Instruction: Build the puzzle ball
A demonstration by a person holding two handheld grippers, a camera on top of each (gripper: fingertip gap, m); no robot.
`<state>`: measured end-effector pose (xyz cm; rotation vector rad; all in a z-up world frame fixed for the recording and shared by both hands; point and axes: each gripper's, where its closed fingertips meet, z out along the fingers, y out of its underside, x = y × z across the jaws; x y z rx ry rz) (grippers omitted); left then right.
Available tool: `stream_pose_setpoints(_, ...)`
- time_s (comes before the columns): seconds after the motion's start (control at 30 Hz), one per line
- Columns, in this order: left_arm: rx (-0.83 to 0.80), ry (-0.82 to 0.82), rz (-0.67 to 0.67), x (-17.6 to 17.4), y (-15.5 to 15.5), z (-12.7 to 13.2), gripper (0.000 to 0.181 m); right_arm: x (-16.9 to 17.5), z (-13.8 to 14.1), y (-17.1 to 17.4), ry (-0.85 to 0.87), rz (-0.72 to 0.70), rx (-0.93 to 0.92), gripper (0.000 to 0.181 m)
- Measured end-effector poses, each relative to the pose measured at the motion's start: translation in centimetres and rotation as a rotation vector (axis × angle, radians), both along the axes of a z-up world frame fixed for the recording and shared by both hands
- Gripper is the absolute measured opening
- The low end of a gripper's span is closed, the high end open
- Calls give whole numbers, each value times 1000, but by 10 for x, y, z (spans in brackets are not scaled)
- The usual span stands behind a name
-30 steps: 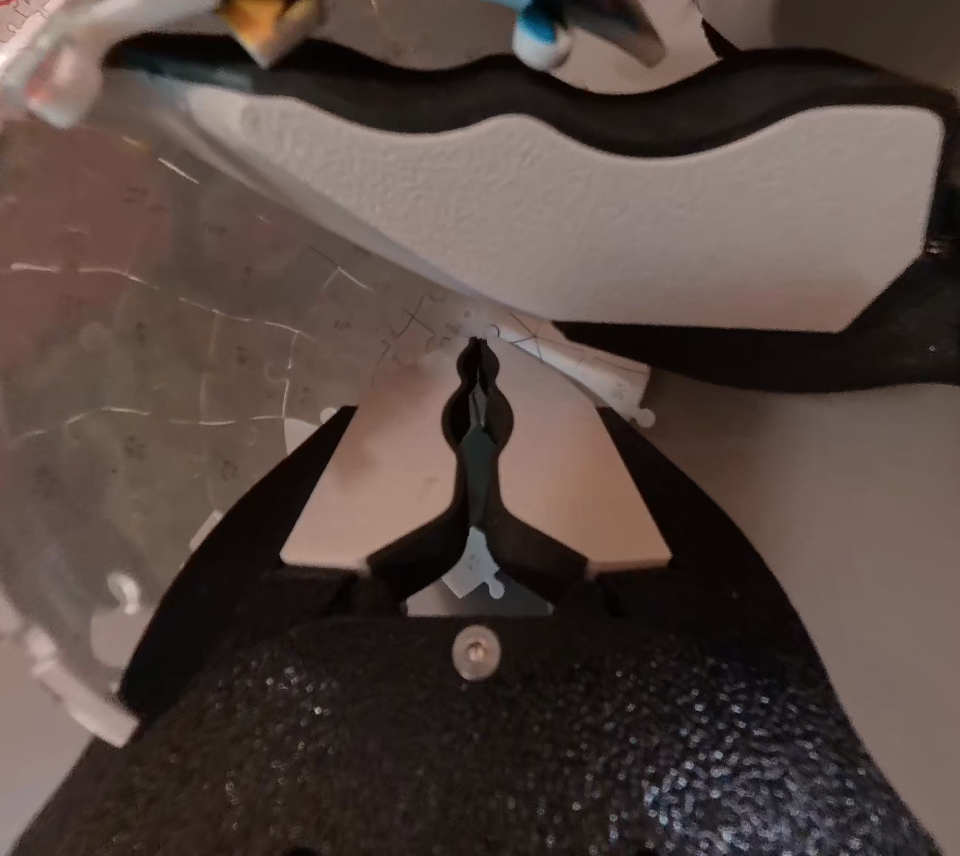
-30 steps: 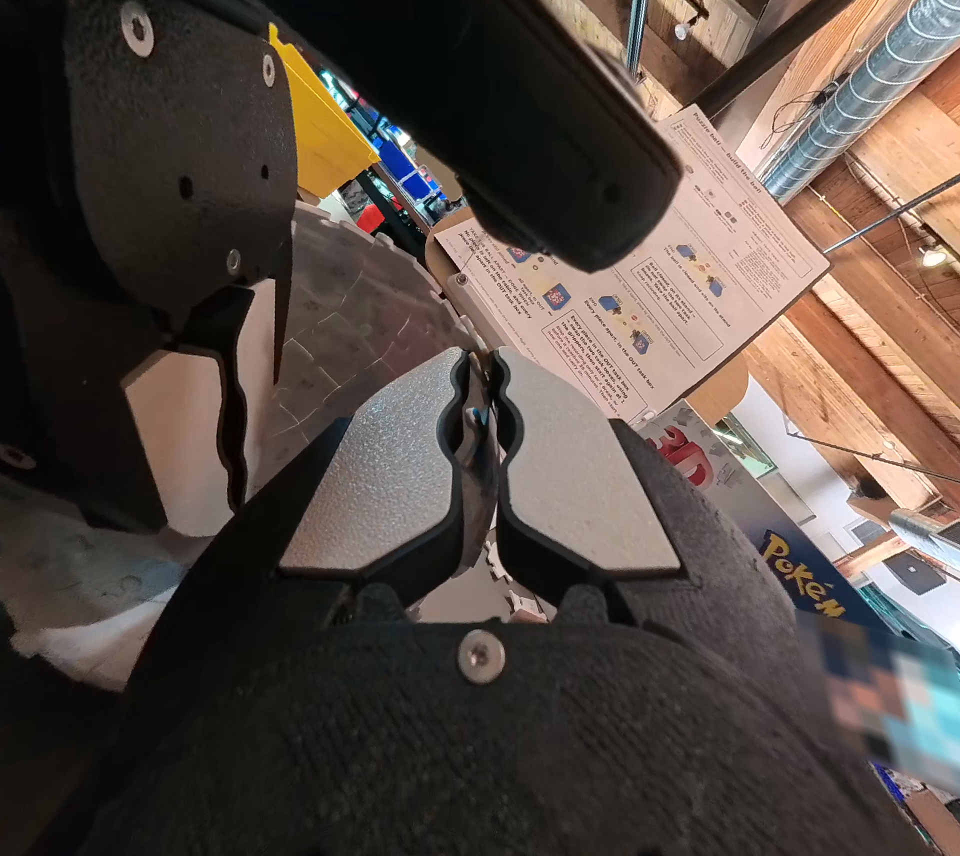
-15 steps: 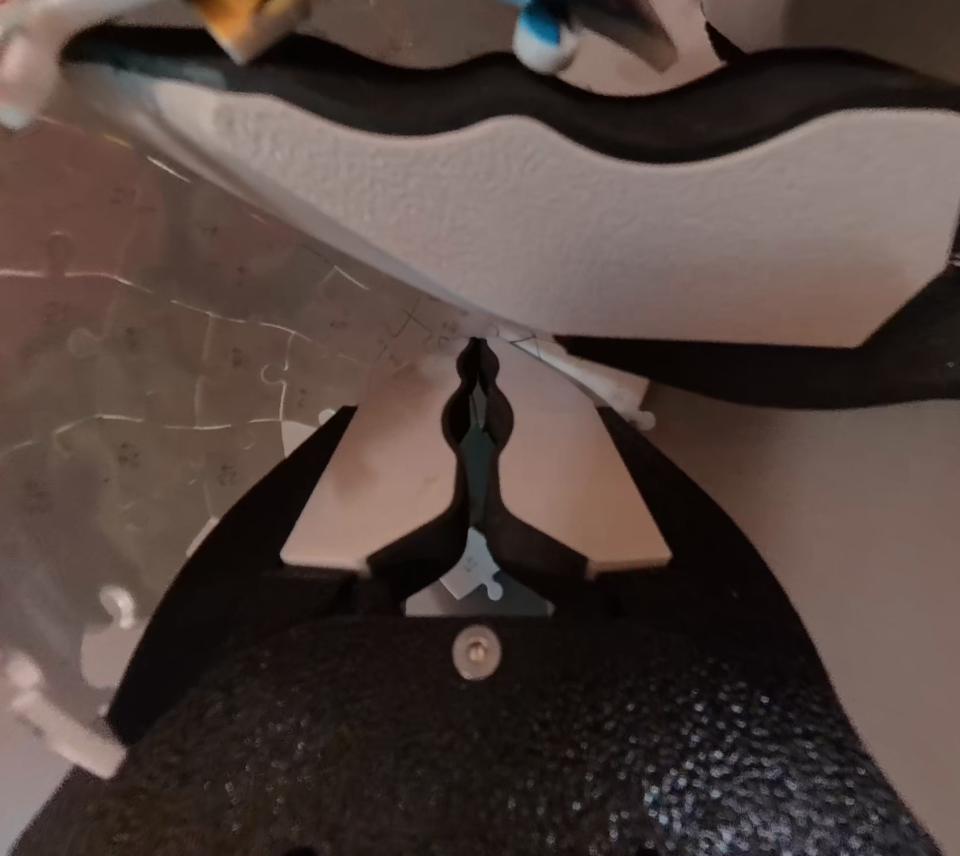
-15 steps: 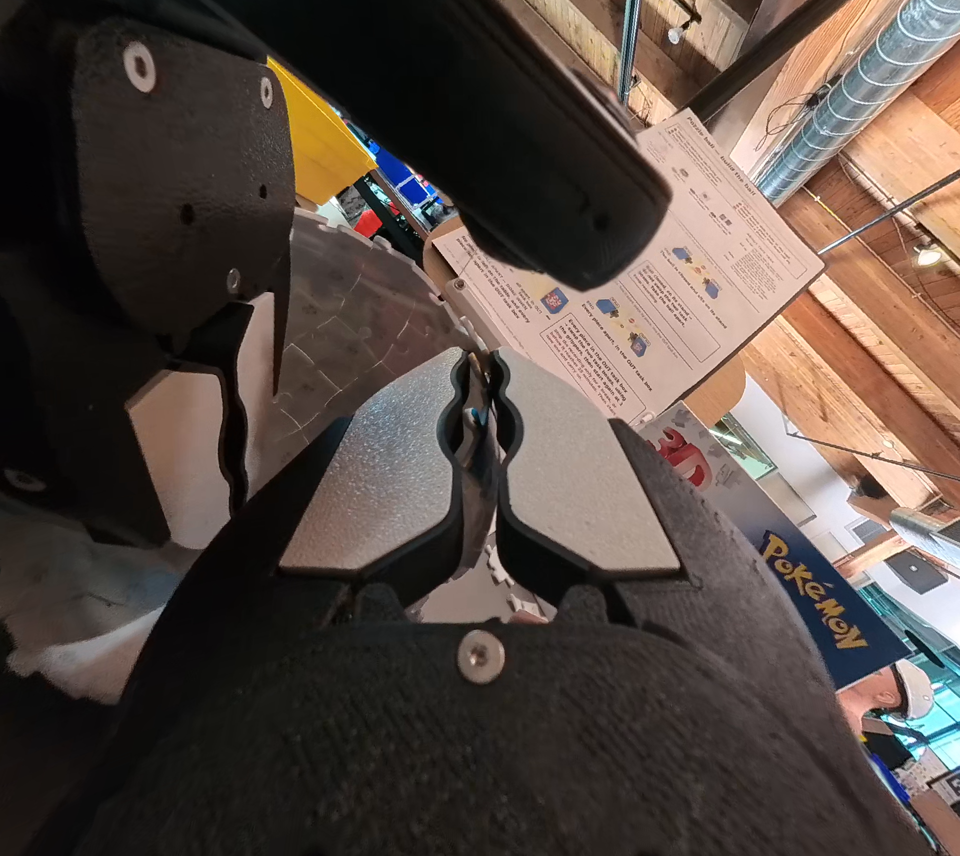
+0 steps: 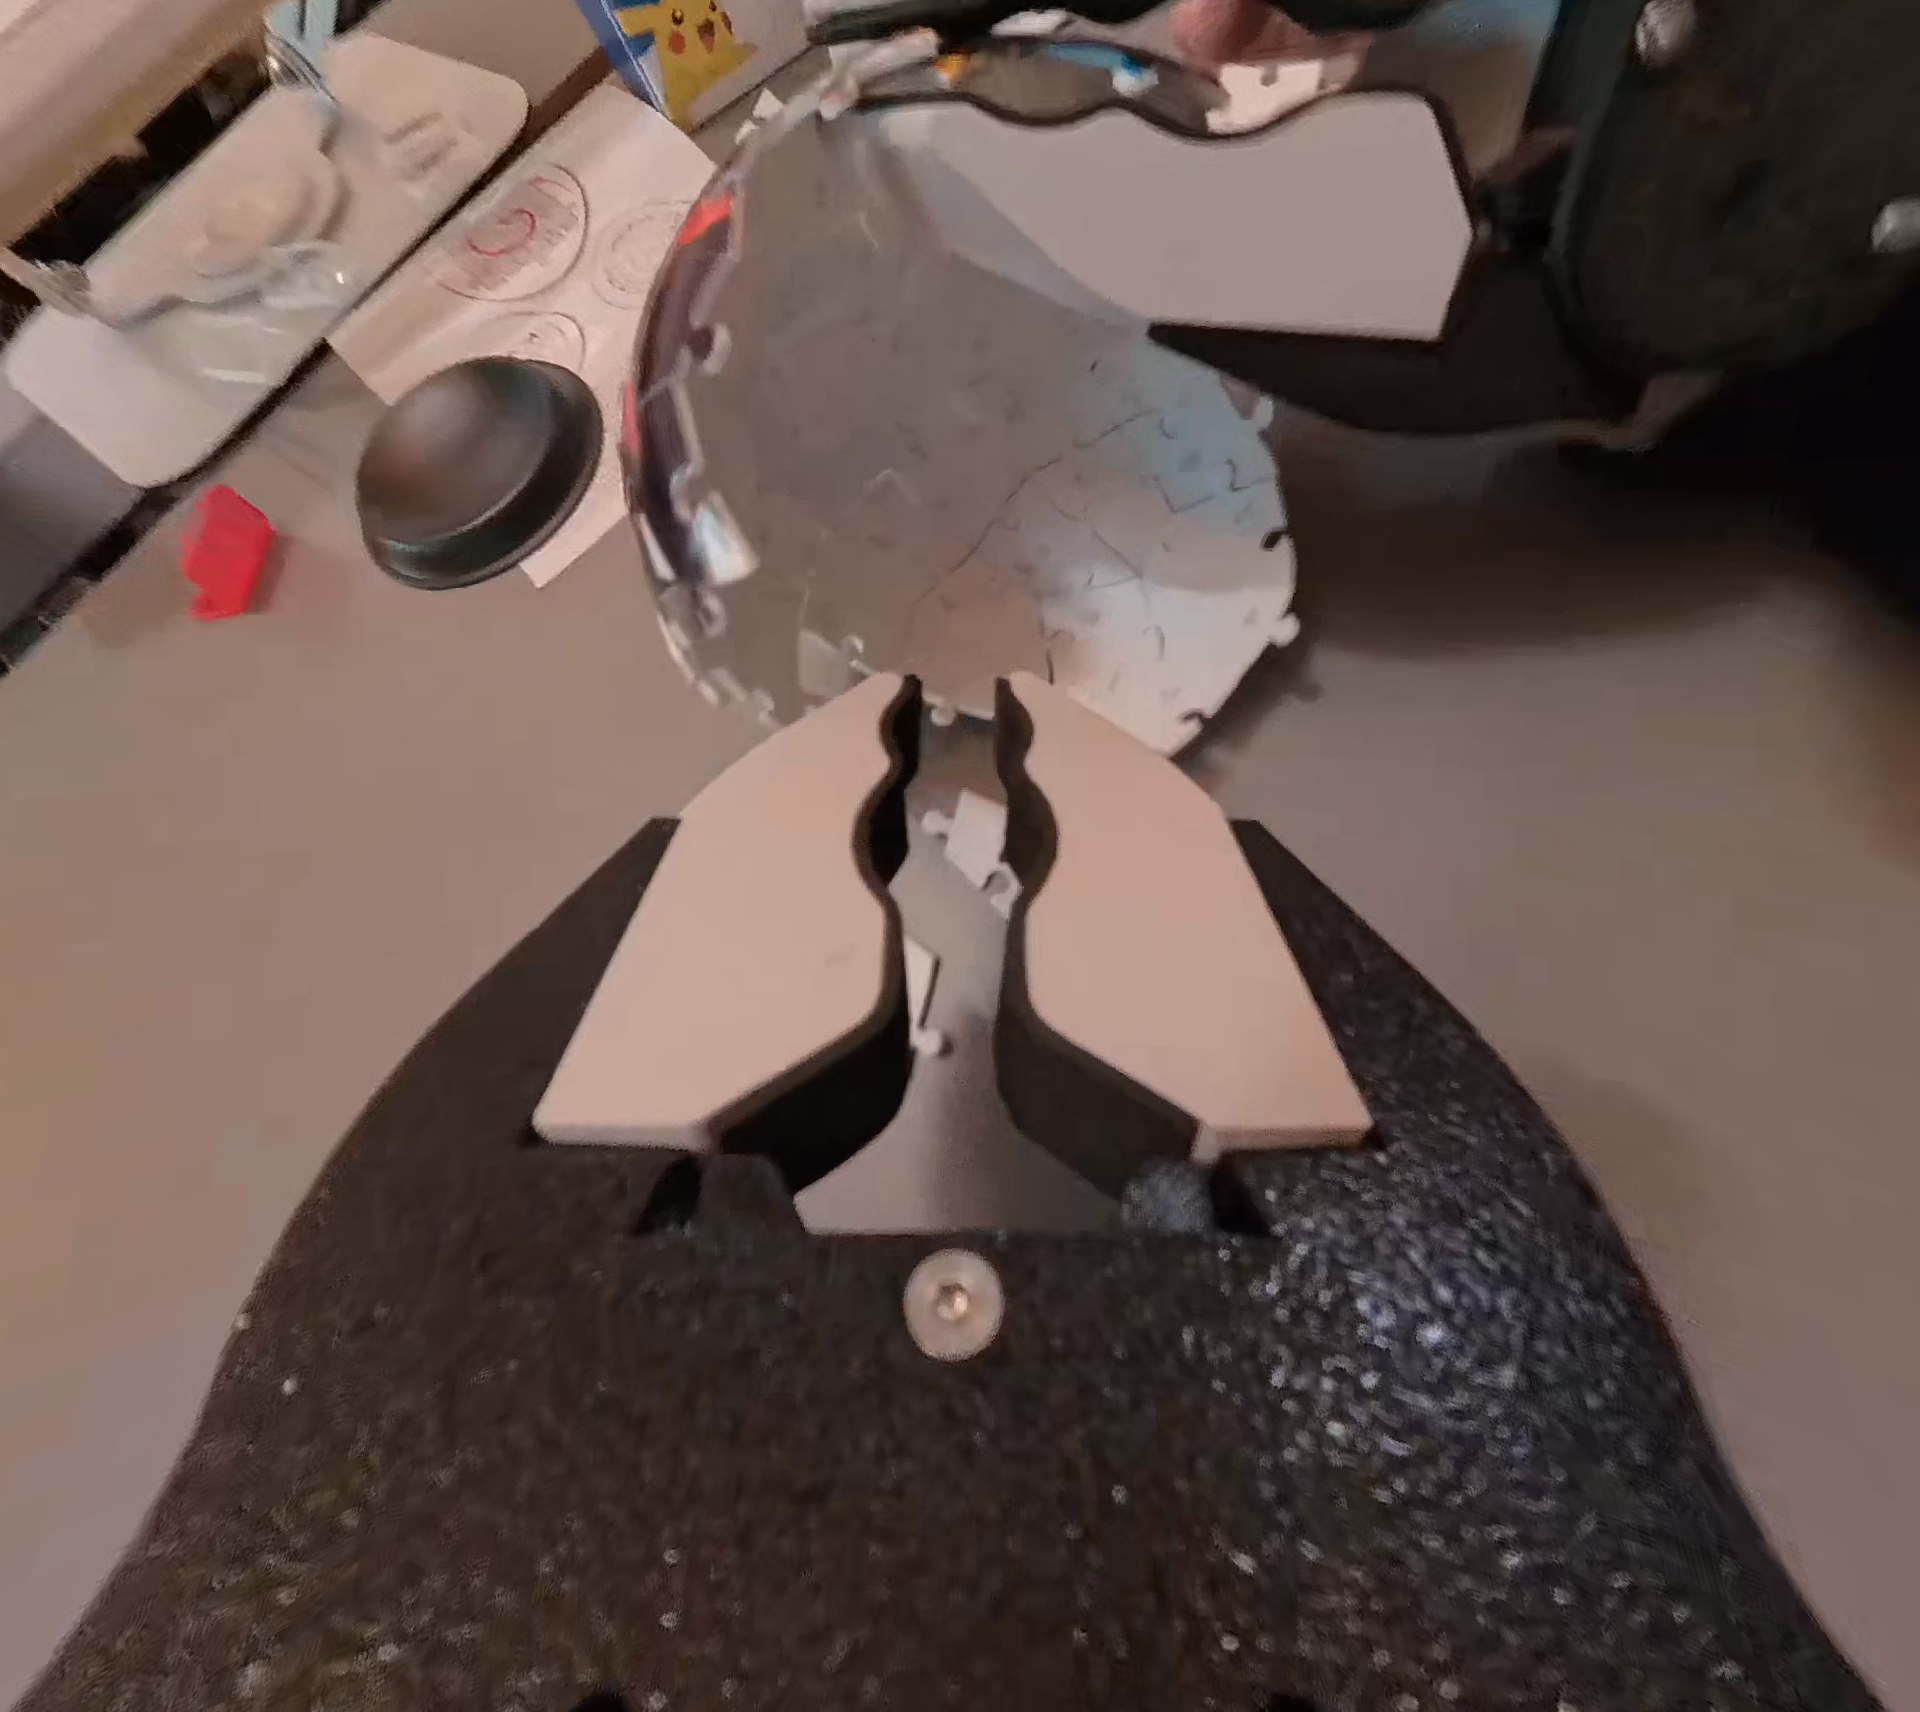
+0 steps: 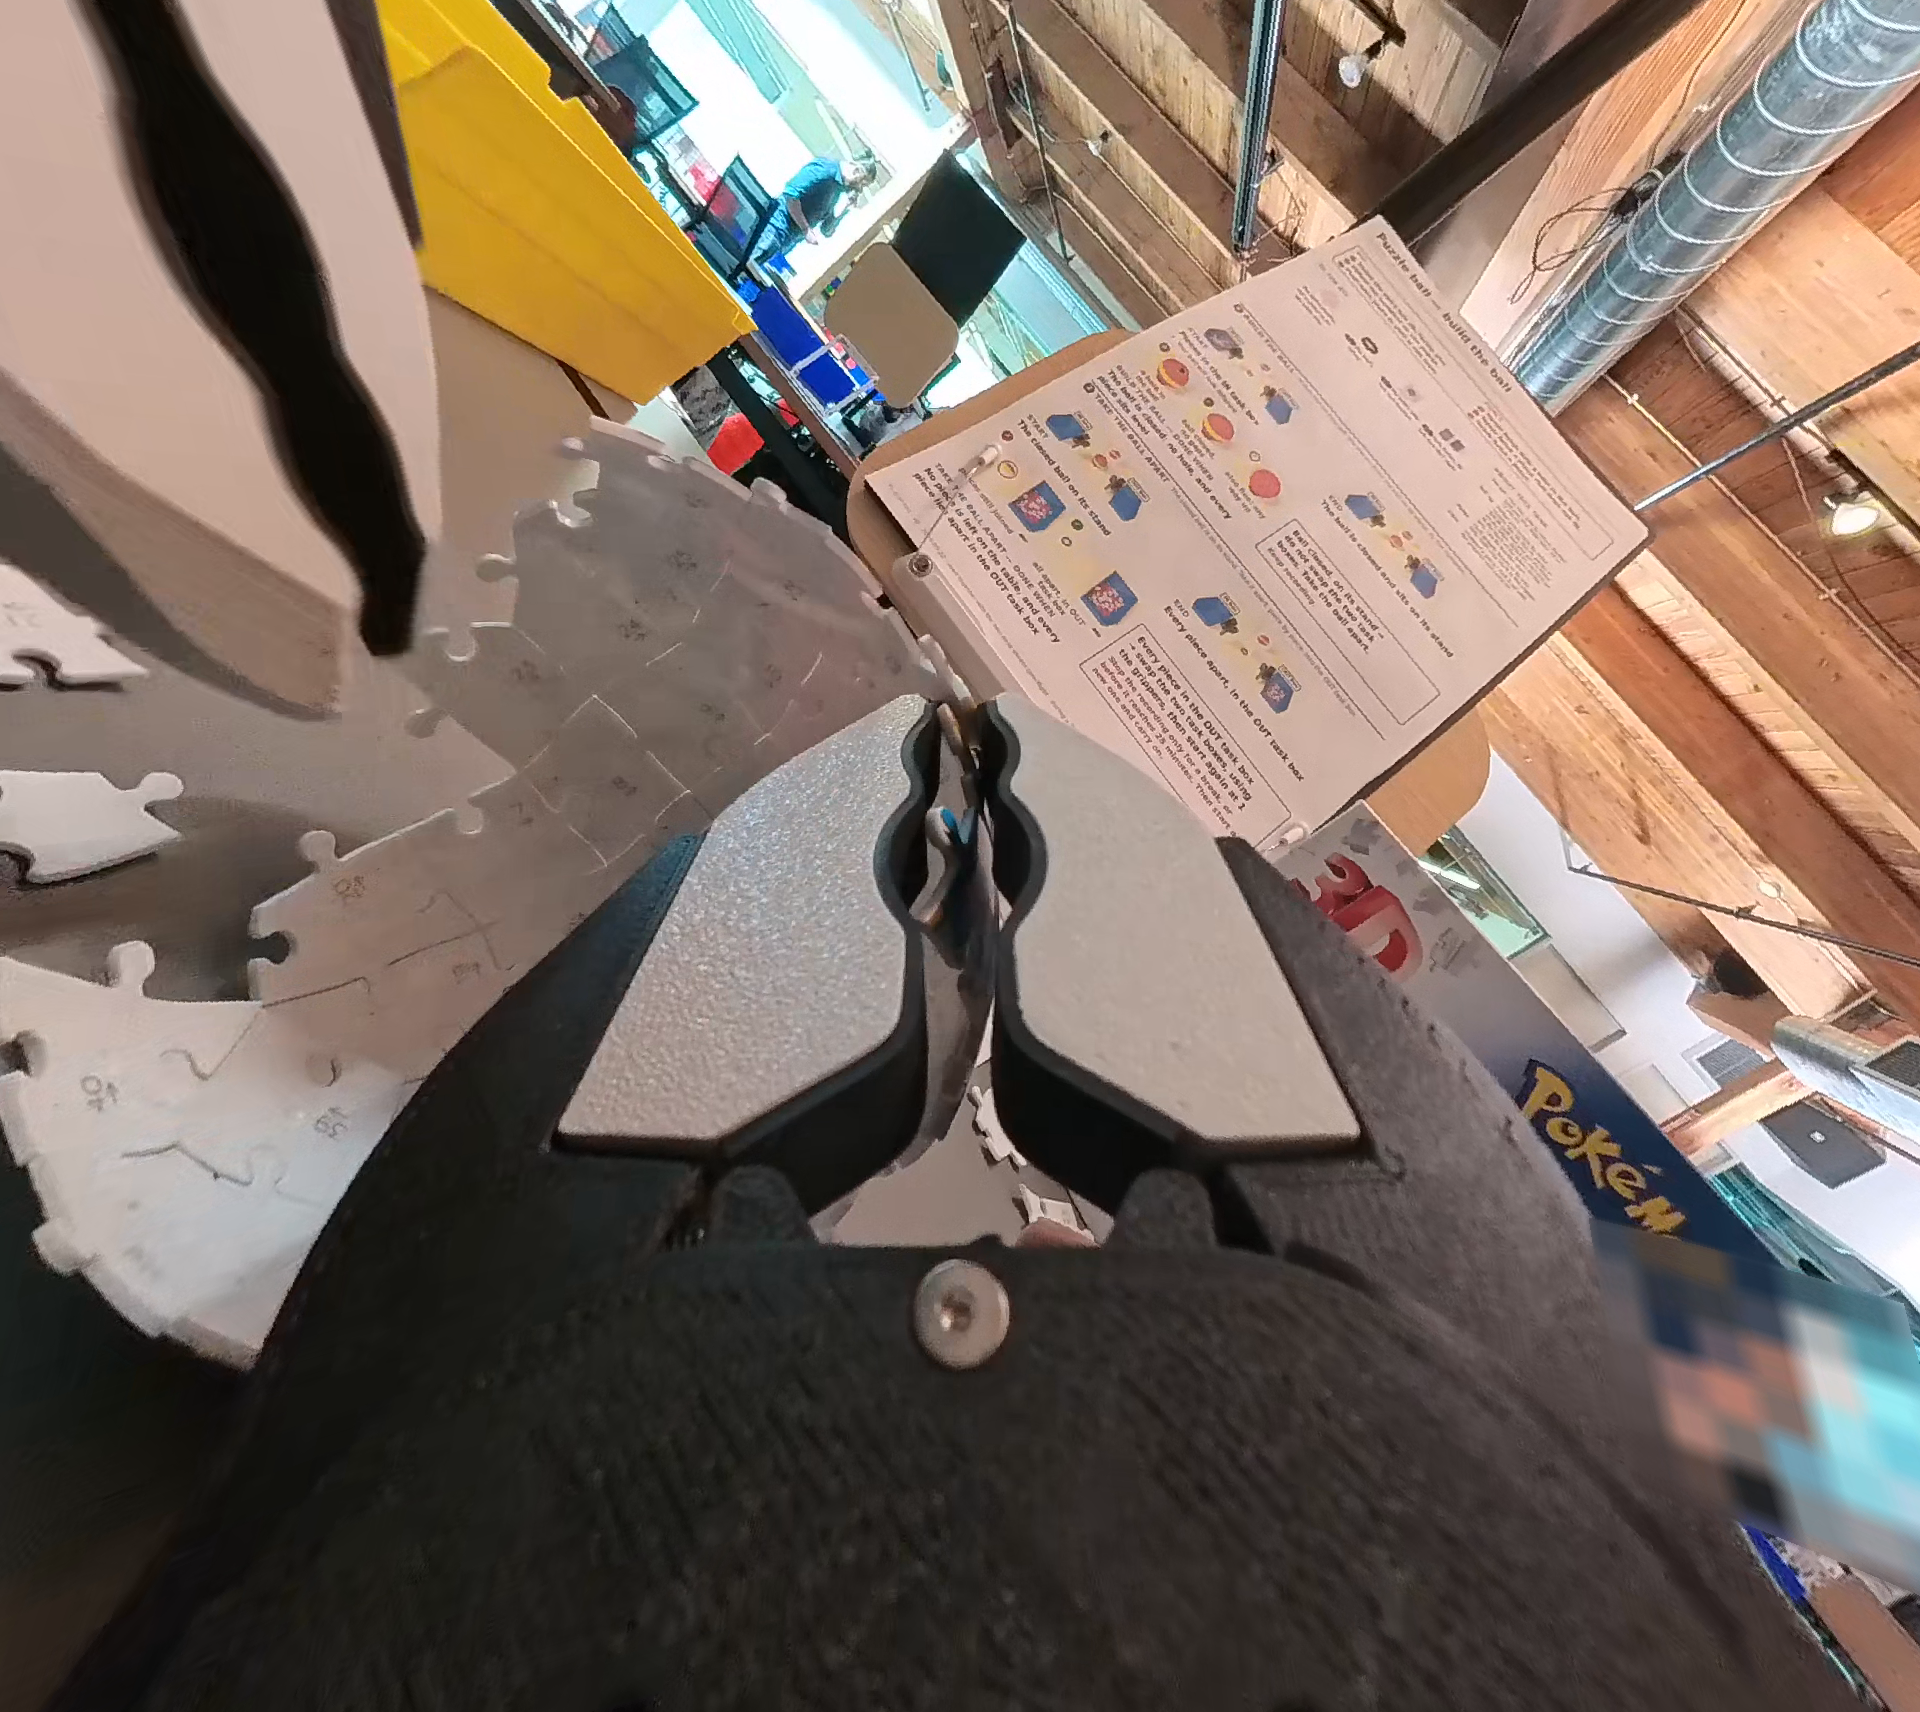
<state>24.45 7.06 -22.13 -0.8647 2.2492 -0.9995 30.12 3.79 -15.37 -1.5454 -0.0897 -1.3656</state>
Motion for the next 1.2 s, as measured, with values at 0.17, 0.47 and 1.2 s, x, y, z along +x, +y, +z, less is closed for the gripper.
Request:
stream_pose_setpoints(0.17, 100, 38, -182, -22, 11, -30, 32, 1, 0, 0, 0, 1, -2, 7)
stream_pose_setpoints(0.47, 12, 297, -12, -24, 12, -54, 43, 3, -1, -2, 7, -12, 0, 7)
stream_pose_setpoints(1.2, -77, 388, 95, -21, 18, -53, 35, 0, 0, 1, -5, 2, -11, 7)
